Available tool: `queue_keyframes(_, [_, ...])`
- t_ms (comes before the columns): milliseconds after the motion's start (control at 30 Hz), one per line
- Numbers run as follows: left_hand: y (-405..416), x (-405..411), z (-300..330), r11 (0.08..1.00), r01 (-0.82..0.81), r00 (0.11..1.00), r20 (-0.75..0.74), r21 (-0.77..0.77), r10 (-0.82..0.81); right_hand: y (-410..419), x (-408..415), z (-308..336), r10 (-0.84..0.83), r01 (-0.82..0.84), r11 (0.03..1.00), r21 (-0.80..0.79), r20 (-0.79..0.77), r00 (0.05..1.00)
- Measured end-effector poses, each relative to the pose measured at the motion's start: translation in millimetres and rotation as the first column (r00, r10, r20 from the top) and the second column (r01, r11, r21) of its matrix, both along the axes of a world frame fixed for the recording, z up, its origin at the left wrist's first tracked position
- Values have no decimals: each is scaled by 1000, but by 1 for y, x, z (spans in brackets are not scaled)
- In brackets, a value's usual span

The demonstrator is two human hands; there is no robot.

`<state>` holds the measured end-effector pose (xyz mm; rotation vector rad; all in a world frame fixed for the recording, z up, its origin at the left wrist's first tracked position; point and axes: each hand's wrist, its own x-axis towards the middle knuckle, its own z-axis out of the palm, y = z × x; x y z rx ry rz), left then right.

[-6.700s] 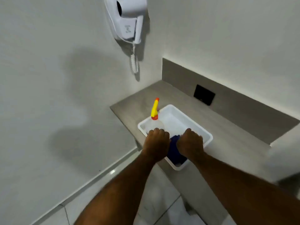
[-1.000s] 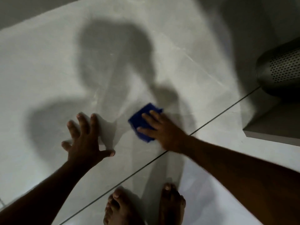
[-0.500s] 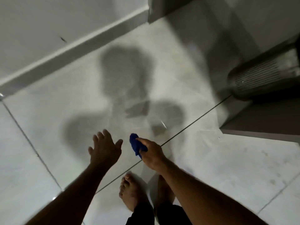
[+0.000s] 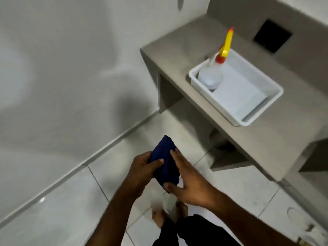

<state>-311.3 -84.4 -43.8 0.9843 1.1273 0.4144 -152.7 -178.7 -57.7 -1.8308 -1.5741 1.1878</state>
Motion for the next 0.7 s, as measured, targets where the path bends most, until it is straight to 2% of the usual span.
queue_keyframes(67, [8, -2, 37, 994, 84, 994, 67, 68, -88, 4, 21, 36, -192, 187, 981, -55, -116, 974])
queue_keyframes(133, [18, 3, 63, 981, 173, 972, 146, 89, -185, 13, 42, 61, -391, 343, 920, -191, -380, 838])
queue_keyframes(200, [25, 15, 82, 965, 247, 942, 211, 86, -260, 19, 60, 75, -411, 307, 911, -274, -650, 639])
queue_keyframes(267, [33, 29, 95, 958, 264, 939, 197, 110, -281, 25, 72, 87, -357, 247, 933, -260, -747, 561])
queue_keyframes(400, [48, 77, 101, 950, 152, 988, -63, 274, -140, 42, 110, 107, -402, 404, 902, -155, -642, 653])
queue_keyframes(533, [67, 157, 97, 909, 140, 978, -198, 392, -66, 67, 174, 111, -546, 582, 813, -17, -367, 753])
queue_keyframes(600, [77, 206, 90, 866, 188, 956, -288, 464, -53, 80, 212, 106, -600, 616, 787, 36, -190, 777])
queue_keyframes(700, [91, 279, 71, 737, 380, 858, -510, 559, -55, 102, 270, 88, -648, 649, 761, 9, -7, 761])
